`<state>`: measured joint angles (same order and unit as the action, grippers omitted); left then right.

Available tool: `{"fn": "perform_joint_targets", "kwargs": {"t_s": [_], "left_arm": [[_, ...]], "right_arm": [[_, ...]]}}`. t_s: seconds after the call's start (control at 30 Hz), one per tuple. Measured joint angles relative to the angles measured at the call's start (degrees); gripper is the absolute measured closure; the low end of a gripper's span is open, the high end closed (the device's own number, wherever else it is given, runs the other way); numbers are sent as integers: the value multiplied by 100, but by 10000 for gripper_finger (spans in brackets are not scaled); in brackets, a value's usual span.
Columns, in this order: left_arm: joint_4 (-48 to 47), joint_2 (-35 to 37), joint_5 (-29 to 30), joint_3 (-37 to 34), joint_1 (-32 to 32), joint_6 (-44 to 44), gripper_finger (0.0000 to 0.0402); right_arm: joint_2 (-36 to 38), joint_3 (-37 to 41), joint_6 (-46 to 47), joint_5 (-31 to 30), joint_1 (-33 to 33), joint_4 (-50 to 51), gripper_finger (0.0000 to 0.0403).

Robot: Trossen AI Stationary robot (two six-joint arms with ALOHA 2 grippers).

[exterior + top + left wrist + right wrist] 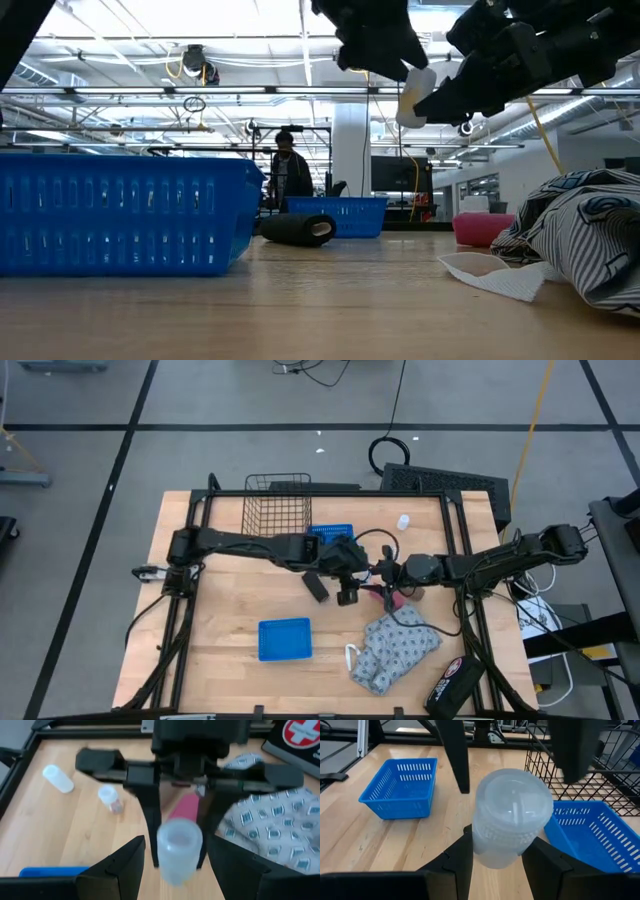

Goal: Pick & Place Medicine items
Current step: Put the middle white medicine bottle into the bottom blue basket

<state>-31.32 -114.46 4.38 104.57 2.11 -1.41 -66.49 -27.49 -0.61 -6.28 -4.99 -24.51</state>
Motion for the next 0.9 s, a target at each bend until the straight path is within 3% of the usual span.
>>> {"fn": "perform_joint_targets", "kwargs": {"t_s": [0.47, 0.9], "left_arm": [[266, -139, -394, 2, -28, -162, 179], [272, -284, -378, -1, -28, -331, 179]], "right_arm": [[-5, 0, -13, 7, 0, 26, 266], [-5, 2, -15, 12, 0, 73, 266]]}}
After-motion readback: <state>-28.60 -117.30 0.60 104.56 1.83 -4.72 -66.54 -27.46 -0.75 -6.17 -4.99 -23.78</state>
